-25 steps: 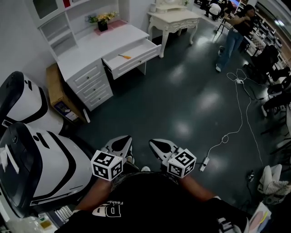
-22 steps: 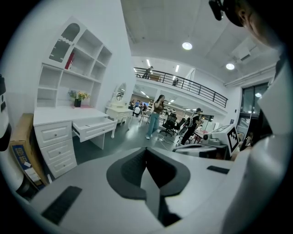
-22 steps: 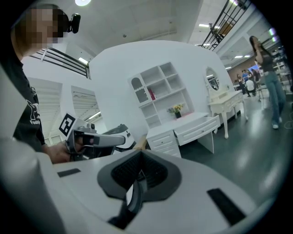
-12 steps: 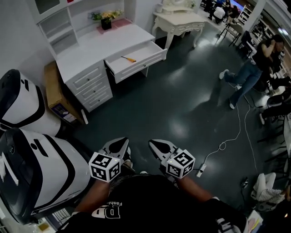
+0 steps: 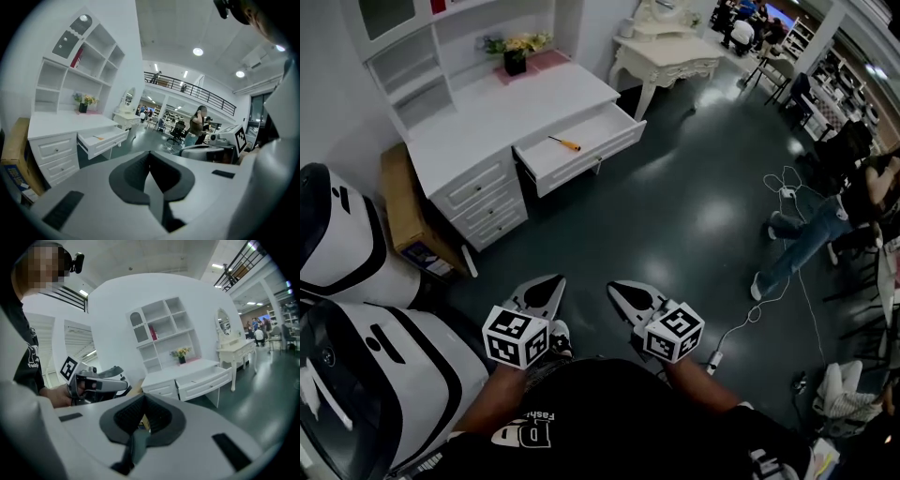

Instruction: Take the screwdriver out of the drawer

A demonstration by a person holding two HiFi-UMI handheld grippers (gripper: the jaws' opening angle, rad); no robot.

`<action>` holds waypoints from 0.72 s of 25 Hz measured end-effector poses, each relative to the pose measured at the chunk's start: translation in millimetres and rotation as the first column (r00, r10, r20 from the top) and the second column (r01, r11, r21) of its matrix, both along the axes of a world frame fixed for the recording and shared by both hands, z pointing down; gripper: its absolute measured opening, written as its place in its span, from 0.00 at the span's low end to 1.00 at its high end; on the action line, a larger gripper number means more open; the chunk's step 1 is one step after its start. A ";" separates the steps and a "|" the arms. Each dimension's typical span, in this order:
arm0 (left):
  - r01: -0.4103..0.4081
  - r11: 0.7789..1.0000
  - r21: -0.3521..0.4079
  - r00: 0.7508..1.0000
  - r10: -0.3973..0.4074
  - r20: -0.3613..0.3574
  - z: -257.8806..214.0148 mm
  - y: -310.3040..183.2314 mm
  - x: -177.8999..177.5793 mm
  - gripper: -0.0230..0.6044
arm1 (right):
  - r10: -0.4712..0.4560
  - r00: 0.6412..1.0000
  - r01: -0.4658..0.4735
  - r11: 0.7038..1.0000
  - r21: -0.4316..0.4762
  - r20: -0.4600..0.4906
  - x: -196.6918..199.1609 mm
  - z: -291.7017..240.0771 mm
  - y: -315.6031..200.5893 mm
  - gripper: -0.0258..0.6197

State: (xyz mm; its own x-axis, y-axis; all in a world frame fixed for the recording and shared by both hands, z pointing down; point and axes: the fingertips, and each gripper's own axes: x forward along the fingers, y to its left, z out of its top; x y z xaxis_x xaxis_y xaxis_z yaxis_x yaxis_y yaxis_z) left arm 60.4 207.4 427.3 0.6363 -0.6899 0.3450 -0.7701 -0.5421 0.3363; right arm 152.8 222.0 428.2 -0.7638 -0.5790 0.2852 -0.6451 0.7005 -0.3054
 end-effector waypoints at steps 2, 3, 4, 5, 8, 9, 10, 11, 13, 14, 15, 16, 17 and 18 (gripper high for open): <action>-0.021 1.000 0.002 1.000 0.021 0.002 -0.4 -13.2 -5.4 0.06 | 0.017 1.000 -0.017 1.000 -0.003 0.002 -6.8 -0.1 -15.4 0.05; -0.030 1.000 0.000 1.000 0.030 0.006 1.0 -19.2 -9.6 0.06 | 0.024 1.000 -0.024 1.000 -0.007 0.004 -11.3 1.4 -22.1 0.05; -0.036 0.999 -0.003 0.999 0.036 0.010 2.9 -25.1 -14.3 0.06 | 0.030 1.000 -0.030 0.999 -0.013 0.007 -15.9 3.1 -28.3 0.05; -0.042 0.999 -0.007 0.999 0.042 0.014 4.8 -31.0 -18.9 0.06 | 0.037 0.999 -0.036 0.999 -0.018 0.011 -20.0 4.7 -34.1 0.05; -0.058 0.998 -0.011 0.998 0.058 0.019 7.9 -49.1 -30.7 0.06 | 0.059 0.998 -0.059 0.998 -0.023 0.017 -28.7 5.8 -51.3 0.05; -0.063 0.998 -0.008 0.998 0.063 0.020 7.8 -55.3 -34.0 0.06 | 0.067 0.998 -0.067 0.998 -0.020 0.018 -31.2 5.4 -56.9 0.05; -0.068 0.998 -0.005 0.997 0.068 0.019 7.3 -61.2 -37.0 0.06 | 0.074 0.997 -0.073 0.997 -0.017 0.018 -33.9 5.0 -62.1 0.05; -0.074 0.997 -0.003 0.997 0.074 0.018 7.0 -66.4 -39.7 0.06 | 0.079 0.997 -0.078 0.997 -0.016 0.017 -37.0 4.8 -66.6 0.05; -0.088 0.996 -0.003 0.996 0.088 0.016 8.2 -74.7 -44.0 0.06 | 0.083 0.996 -0.083 0.996 -0.016 0.014 -43.9 4.8 -73.2 0.05; -0.097 0.995 -0.008 0.995 0.098 0.015 9.5 -77.8 -45.2 0.06 | 0.083 0.997 -0.083 0.996 -0.018 0.010 -46.9 4.8 -75.6 0.05; -0.106 0.994 -0.013 0.994 0.106 0.012 10.8 -80.2 -45.8 0.06 | 0.083 0.997 -0.082 0.996 -0.020 0.004 -48.9 4.6 -77.6 0.05; -0.113 0.993 -0.019 0.993 0.114 0.008 11.6 -82.1 -46.0 0.06 | 0.084 0.996 -0.084 0.996 -0.023 -0.003 -49.8 4.3 -79.2 0.05; -0.119 0.993 -0.022 0.993 0.119 0.003 11.8 -83.6 -45.7 0.06 | 0.087 0.996 -0.087 0.996 -0.026 -0.009 -49.6 4.1 -80.9 0.05; -0.123 0.992 -0.022 0.992 0.123 -0.003 11.7 -85.1 -45.4 0.06 | 0.093 0.996 -0.093 0.995 -0.028 -0.013 -48.6 4.0 -82.9 0.05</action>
